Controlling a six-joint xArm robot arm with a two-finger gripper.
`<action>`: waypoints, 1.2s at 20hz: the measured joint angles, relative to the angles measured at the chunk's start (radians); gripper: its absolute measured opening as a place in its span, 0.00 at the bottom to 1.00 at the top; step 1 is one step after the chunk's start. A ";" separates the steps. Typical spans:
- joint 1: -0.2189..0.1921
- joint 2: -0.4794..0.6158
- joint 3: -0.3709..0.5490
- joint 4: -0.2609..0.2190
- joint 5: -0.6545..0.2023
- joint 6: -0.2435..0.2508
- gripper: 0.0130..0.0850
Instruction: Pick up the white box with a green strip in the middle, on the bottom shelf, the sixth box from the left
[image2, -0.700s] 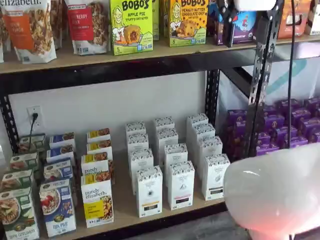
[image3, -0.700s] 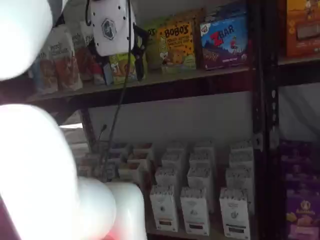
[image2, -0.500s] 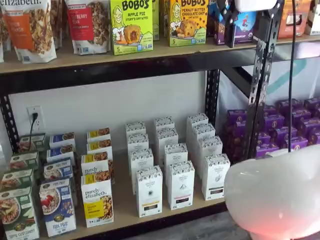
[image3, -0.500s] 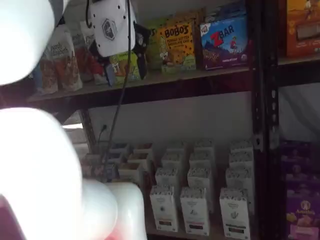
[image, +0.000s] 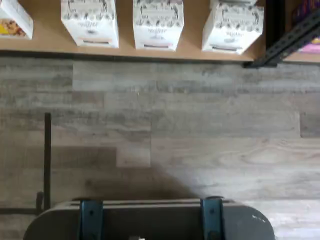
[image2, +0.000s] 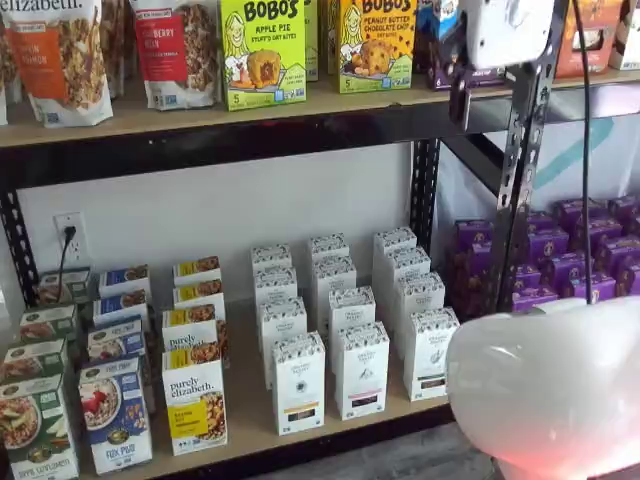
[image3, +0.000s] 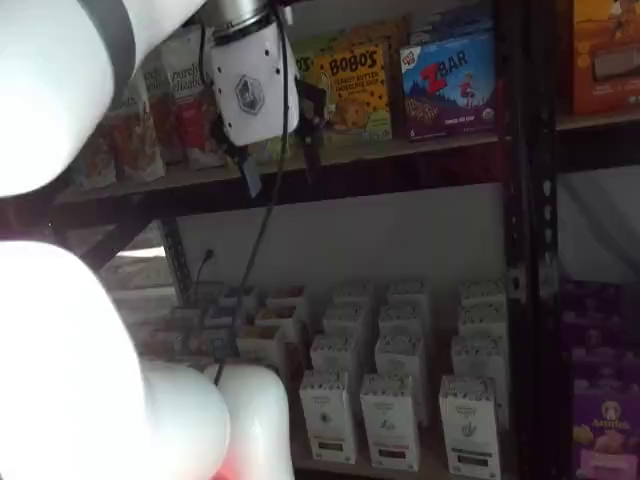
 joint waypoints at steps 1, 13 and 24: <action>-0.016 -0.005 0.038 0.009 -0.036 -0.012 1.00; -0.086 0.052 0.429 0.051 -0.510 -0.071 1.00; -0.132 0.344 0.589 0.060 -0.926 -0.124 1.00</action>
